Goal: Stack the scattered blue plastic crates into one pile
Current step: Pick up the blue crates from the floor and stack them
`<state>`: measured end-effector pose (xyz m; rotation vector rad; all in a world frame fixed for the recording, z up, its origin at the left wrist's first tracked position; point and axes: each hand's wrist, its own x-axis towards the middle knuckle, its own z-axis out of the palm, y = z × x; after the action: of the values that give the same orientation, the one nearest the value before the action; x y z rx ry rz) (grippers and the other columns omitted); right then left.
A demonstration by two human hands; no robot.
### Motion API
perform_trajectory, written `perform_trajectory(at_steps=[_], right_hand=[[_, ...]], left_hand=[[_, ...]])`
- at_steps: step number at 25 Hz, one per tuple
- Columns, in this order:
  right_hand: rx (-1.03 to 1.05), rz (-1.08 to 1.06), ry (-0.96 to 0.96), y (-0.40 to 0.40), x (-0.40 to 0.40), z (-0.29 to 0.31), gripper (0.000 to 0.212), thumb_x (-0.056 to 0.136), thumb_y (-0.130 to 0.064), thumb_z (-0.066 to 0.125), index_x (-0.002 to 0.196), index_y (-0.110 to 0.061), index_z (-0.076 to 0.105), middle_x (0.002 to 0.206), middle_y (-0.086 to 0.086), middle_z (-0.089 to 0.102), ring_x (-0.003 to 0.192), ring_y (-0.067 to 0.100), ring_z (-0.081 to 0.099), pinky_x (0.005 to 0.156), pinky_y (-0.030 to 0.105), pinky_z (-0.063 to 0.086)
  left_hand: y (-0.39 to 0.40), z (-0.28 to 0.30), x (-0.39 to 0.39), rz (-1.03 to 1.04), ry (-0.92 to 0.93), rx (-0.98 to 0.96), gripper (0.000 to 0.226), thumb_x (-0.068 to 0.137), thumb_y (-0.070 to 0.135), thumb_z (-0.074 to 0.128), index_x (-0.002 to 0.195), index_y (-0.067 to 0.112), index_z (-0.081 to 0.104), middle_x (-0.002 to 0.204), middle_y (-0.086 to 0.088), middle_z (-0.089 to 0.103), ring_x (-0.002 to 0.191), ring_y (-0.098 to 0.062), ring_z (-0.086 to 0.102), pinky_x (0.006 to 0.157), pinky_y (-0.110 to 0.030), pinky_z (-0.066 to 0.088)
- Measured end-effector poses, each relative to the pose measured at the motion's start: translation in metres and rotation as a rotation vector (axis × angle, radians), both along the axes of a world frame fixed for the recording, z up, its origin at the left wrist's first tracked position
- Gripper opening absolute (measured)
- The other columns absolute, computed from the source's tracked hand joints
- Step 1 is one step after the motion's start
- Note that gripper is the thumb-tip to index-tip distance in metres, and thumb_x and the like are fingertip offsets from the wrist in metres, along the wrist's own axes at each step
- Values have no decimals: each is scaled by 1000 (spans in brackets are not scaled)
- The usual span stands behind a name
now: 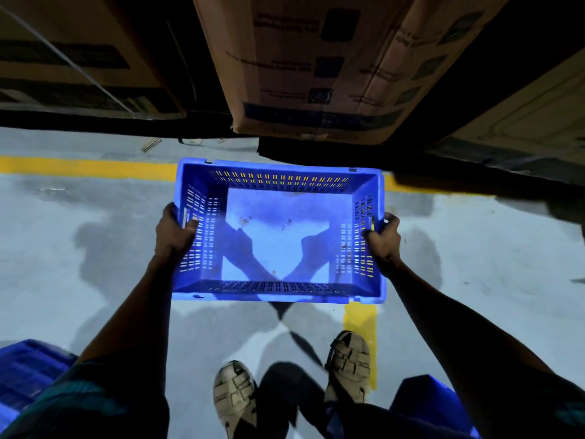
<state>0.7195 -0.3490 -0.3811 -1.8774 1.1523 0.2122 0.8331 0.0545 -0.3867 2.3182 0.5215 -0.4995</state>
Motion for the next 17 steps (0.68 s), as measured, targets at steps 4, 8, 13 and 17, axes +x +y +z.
perform_trajectory(at_steps=[4,8,13,17], right_hand=[[-129,78,43,16,-2,16,56,79,-10,59,130,0,39,121,20,60,107,39,60,89,37,50],[-90,104,-15,44,-32,80,70,79,-11,59,141,7,32,132,25,53,119,41,55,98,49,47],[-59,-38,-25,64,-100,221,64,85,-13,64,143,-2,36,141,16,45,129,30,46,105,32,37],[-28,-80,-28,69,-162,351,62,86,-13,62,142,-6,37,140,13,45,126,32,49,106,41,41]], left_hand=[[-11,18,-11,-99,-1,148,55,87,20,65,135,3,43,135,-24,53,122,-43,53,97,-51,44],[-39,80,-46,-142,-50,208,59,87,18,64,139,2,43,139,-22,48,131,-40,46,103,-52,41],[-96,219,-103,-160,6,-13,53,91,14,64,139,-3,48,141,-23,52,133,-35,49,110,-38,38],[-129,364,-168,-188,6,-203,43,94,14,63,133,-3,56,137,-18,58,129,-29,55,106,-26,38]])
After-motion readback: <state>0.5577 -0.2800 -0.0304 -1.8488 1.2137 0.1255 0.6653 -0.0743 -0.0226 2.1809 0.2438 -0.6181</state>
